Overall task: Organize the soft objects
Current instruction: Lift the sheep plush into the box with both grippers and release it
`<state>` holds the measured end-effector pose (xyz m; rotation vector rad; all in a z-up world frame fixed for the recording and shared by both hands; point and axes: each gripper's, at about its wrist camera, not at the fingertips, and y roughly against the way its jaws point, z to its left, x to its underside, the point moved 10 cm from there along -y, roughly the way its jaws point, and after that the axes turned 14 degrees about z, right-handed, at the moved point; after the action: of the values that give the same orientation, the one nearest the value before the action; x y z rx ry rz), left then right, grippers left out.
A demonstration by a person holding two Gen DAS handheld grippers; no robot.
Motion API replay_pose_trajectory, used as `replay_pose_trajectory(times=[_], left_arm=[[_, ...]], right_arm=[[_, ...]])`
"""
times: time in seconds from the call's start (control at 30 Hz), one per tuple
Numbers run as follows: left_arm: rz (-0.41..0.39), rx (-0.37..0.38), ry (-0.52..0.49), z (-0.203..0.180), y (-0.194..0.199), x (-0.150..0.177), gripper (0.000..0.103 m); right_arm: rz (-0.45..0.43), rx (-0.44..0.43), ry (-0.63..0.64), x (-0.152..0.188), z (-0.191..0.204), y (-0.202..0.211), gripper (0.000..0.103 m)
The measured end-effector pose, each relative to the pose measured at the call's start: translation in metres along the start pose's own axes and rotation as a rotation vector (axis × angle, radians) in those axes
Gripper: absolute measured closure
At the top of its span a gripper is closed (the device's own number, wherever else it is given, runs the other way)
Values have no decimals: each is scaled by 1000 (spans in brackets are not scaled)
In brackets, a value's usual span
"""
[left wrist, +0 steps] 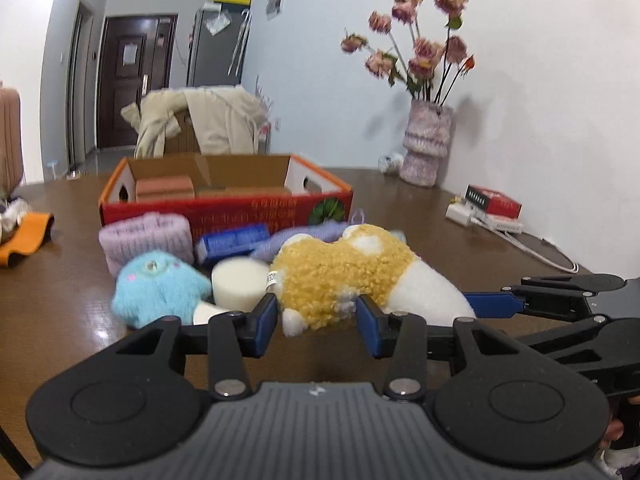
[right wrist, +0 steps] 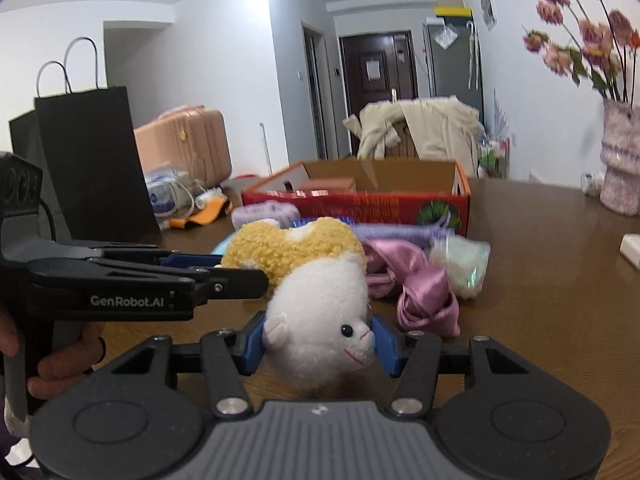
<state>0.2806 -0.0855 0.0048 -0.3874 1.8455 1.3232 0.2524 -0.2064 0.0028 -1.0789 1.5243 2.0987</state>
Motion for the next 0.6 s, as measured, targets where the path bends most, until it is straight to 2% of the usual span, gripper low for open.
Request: replay_pose_trajectory(times=[0.13,0.3,0.4,0.5,0.6], left_arm=[[-27,0,-21,-4,8,-25,59],[-98,4,-65,0,6,-84,59],[-126,10,-83,12,-13,-130,58],[-146,-15,-105,25,-42,-168,58],[-119,-9,-88,45,-84,-202,58]], right_arm=[[-37,-6,0,-25,-5,13,49],[-92,8,27,-79,-24,15,49],[-106,9,17,-122,-43,2,50],[-93,-37,-56,-164,-72,-28,50],[-69,-32,-103,-198,-100,-64,50]])
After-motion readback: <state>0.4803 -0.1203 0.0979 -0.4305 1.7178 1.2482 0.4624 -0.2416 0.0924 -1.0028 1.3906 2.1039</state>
